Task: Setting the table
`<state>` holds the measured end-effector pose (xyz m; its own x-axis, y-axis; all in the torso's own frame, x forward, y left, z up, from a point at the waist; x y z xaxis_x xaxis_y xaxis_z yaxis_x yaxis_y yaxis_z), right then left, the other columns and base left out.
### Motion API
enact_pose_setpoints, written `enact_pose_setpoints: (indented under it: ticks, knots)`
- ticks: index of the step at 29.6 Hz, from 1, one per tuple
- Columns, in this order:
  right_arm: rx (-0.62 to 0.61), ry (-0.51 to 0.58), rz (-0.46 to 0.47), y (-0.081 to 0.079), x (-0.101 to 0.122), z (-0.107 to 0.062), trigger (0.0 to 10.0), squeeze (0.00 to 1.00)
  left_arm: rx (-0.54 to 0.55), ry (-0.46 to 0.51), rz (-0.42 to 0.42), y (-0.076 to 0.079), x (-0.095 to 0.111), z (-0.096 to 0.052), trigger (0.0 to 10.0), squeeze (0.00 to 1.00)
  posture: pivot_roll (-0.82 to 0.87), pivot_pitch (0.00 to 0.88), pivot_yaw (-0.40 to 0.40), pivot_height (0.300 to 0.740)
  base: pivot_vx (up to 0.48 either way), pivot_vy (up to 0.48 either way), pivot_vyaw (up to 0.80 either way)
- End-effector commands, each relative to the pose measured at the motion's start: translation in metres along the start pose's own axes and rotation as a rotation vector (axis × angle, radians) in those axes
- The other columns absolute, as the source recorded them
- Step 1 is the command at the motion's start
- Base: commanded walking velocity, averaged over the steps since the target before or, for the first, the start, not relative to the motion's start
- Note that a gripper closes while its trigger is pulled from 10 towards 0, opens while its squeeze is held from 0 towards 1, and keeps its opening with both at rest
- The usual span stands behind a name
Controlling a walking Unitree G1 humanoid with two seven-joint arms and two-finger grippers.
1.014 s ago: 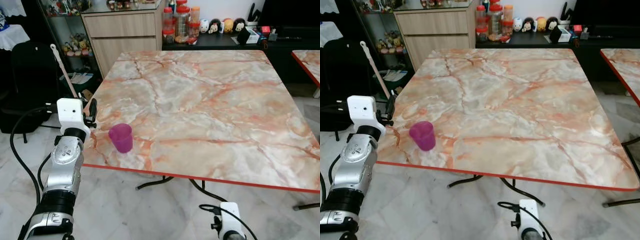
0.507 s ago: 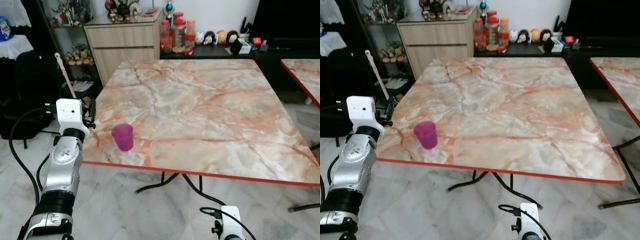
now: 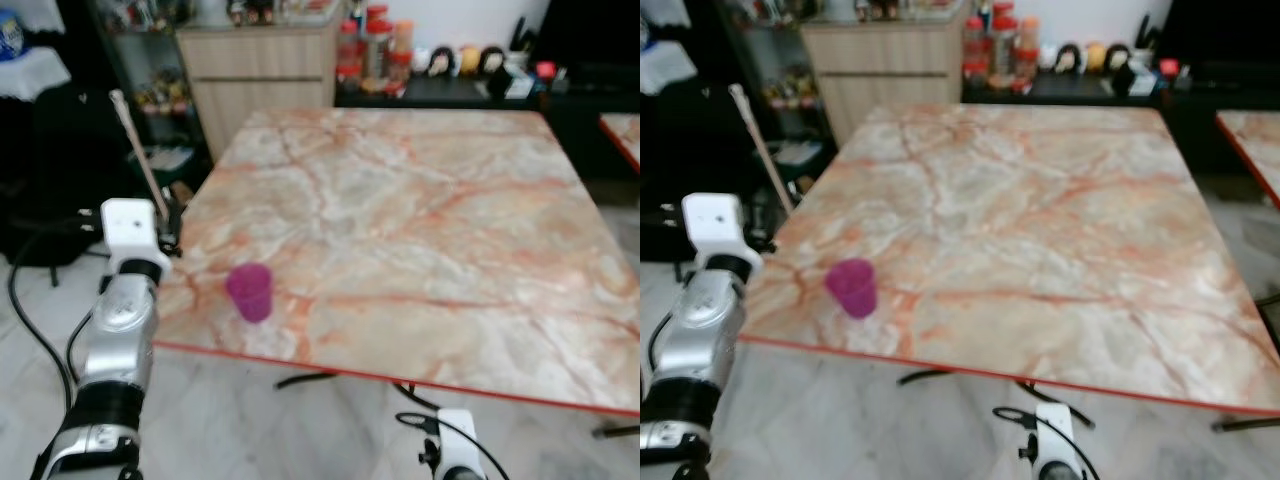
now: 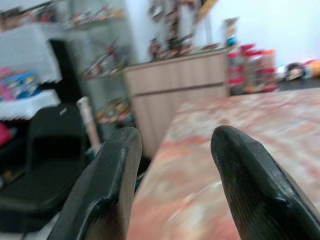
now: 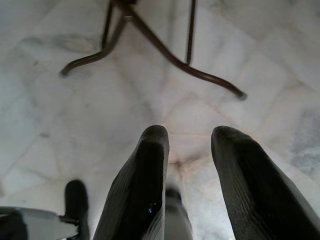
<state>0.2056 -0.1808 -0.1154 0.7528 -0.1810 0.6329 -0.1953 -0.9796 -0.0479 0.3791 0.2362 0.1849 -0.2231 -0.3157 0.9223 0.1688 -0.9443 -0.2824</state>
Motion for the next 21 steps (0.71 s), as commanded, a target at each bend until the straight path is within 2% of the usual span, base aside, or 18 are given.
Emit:
enact_pose_setpoints:
  ticks: [1,15,17,18,19,21]
  knots:
    - [-0.005,-0.007,-0.001,0.003,-0.001,0.000,10.0,0.00,-0.017,0.034,-0.014,0.004,0.007,0.001,10.0,0.00,0.07,0.000,0.063,0.740,0.000,0.000,0.00]
    - [-0.007,-0.016,0.004,0.003,-0.005,-0.001,10.0,0.00,-0.077,0.019,-0.021,-0.003,0.008,0.002,10.0,0.00,0.07,0.000,0.068,0.740,0.000,0.000,0.00]
    - [-0.011,-0.021,0.012,0.004,-0.007,-0.002,10.0,0.00,-0.279,-0.016,0.019,0.000,0.009,-0.006,10.0,0.00,0.08,0.000,0.075,0.740,0.000,0.000,0.00]
    - [-0.011,-0.021,0.012,0.004,-0.007,-0.002,10.0,0.00,-0.279,-0.016,0.019,0.000,0.009,-0.006,10.0,0.00,0.08,0.000,0.075,0.740,0.000,0.000,0.00]
    - [-0.012,-0.023,0.013,0.003,-0.008,-0.002,10.0,0.00,-0.349,-0.030,0.042,0.002,0.009,-0.010,10.0,0.00,0.08,0.000,0.080,0.740,0.000,0.000,0.00]
    - [-0.011,-0.024,0.012,0.003,-0.009,-0.002,10.0,0.00,-0.409,-0.045,0.064,0.003,0.008,-0.014,10.0,0.00,0.08,0.000,0.080,0.740,0.000,0.000,0.00]
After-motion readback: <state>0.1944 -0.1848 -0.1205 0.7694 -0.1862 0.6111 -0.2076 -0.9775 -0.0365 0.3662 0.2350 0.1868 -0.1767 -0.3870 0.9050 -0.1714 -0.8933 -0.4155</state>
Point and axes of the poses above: a point about 5 cm out from each wrist's last joint towards the gripper, its own z axis pointing out of the wrist towards the gripper, its own x axis along the axis of the wrist's last joint, y = z × x, the point moved 4 cm from there along z, pointing out of the wrist towards the gripper, and after that the axes turned 10 degrees about z, right-handed, at the moved point
